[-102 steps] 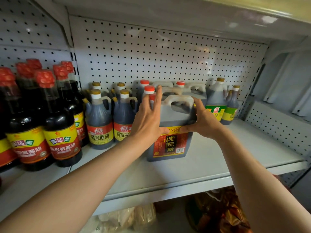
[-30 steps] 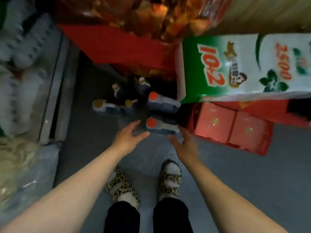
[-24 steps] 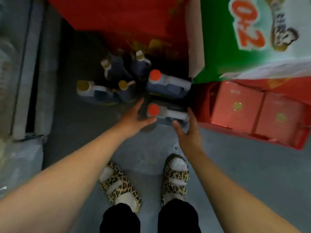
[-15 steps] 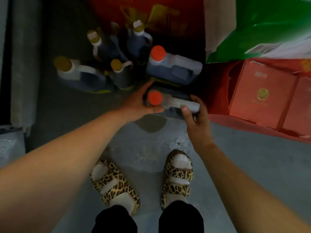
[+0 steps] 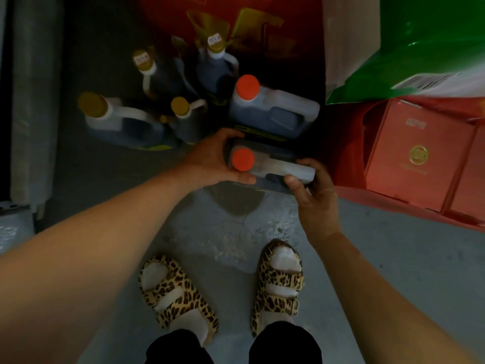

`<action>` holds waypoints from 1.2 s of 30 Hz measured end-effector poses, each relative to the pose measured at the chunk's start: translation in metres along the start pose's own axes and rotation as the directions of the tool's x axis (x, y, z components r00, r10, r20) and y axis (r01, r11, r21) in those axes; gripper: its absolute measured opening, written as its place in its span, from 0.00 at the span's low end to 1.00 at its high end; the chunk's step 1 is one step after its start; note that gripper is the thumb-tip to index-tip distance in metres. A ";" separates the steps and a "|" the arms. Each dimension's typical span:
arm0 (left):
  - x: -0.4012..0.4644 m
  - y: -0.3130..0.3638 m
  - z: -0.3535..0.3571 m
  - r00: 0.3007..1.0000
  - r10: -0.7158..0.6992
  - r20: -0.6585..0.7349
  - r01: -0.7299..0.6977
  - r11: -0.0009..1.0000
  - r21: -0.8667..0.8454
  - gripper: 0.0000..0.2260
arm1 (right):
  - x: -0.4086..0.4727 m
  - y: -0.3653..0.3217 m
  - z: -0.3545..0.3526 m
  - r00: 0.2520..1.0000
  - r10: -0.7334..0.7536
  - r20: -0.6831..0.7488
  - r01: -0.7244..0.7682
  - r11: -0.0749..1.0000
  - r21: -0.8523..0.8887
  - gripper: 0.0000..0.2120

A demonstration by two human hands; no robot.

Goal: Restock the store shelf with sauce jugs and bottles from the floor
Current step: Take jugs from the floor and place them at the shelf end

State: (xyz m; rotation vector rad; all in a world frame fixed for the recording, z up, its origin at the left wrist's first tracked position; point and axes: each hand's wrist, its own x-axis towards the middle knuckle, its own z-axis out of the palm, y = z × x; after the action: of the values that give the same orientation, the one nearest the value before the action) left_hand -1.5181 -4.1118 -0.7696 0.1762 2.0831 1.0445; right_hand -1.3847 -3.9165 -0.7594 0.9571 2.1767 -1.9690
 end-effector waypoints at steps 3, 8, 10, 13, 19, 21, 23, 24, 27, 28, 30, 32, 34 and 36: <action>-0.005 0.004 -0.002 0.999 -0.040 -0.019 0.040 0.999 -0.027 0.41 | 0.004 -0.008 -0.001 0.999 0.017 0.027 -0.016 0.999 -0.051 0.12; -0.040 0.008 -0.008 0.984 -0.167 0.063 0.175 0.973 -0.149 0.29 | -0.004 -0.023 0.001 0.983 0.160 0.087 -0.144 0.975 -0.171 0.07; -0.065 0.009 -0.016 0.961 -0.246 0.130 0.261 0.958 -0.116 0.20 | -0.018 -0.030 0.004 0.967 0.214 0.139 -0.170 0.947 -0.274 0.05; -0.109 0.008 -0.027 0.933 -0.341 0.118 0.351 0.933 -0.080 0.27 | -0.041 -0.053 0.011 0.952 0.246 0.184 -0.171 0.921 -0.351 0.06; -0.194 0.051 -0.069 0.884 -0.463 0.067 0.468 0.873 -0.137 0.42 | -0.077 -0.140 0.024 0.936 0.273 0.224 -0.139 0.867 -0.479 0.17; -0.216 0.075 -0.086 0.882 -0.470 0.027 0.467 0.866 -0.179 0.36 | -0.086 -0.177 0.029 0.939 0.260 0.223 -0.117 0.855 -0.505 0.20; -0.238 0.100 -0.106 0.877 -0.481 -0.019 0.467 0.860 -0.208 0.31 | -0.093 -0.217 0.034 0.949 0.228 0.219 -0.075 0.835 -0.546 0.18; -0.248 0.113 -0.117 0.876 -0.480 -0.035 0.462 0.859 -0.223 0.31 | -0.096 -0.240 0.037 0.953 0.210 0.219 -0.051 0.822 -0.567 0.19; -0.284 0.155 -0.156 0.883 -0.465 -0.064 0.434 0.860 -0.268 0.34 | -0.112 -0.313 0.044 0.957 0.158 0.244 0.024 0.793 -0.609 0.27; -0.296 0.169 -0.170 0.888 -0.451 -0.084 0.413 0.866 -0.280 0.34 | -0.118 -0.339 0.046 0.956 0.140 0.257 0.051 0.784 -0.618 0.30; -0.320 0.200 -0.199 0.900 -0.411 -0.141 0.359 0.886 -0.292 0.36 | -0.132 -0.393 0.052 0.959 0.079 0.273 0.117 0.766 -0.632 0.33; -0.346 0.232 -0.232 0.903 -0.376 -0.209 0.308 0.905 -0.295 0.35 | -0.147 -0.450 0.058 0.960 0.012 0.280 0.178 0.746 -0.642 0.28; -0.374 0.265 -0.268 0.899 -0.348 -0.264 0.264 0.914 -0.308 0.40 | -0.165 -0.507 0.062 0.956 -0.062 0.288 0.240 0.730 -0.640 0.25; -0.402 0.299 -0.305 0.899 -0.306 -0.315 0.209 0.929 -0.305 0.44 | -0.184 -0.565 0.067 0.944 -0.140 0.297 0.305 0.712 -0.633 0.24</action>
State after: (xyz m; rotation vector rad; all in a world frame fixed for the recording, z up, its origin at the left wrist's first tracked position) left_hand -1.5190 -4.2811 -0.2085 -0.4505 2.1765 1.2420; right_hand -1.5262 -4.0491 -0.1936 0.3365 2.6317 -1.0711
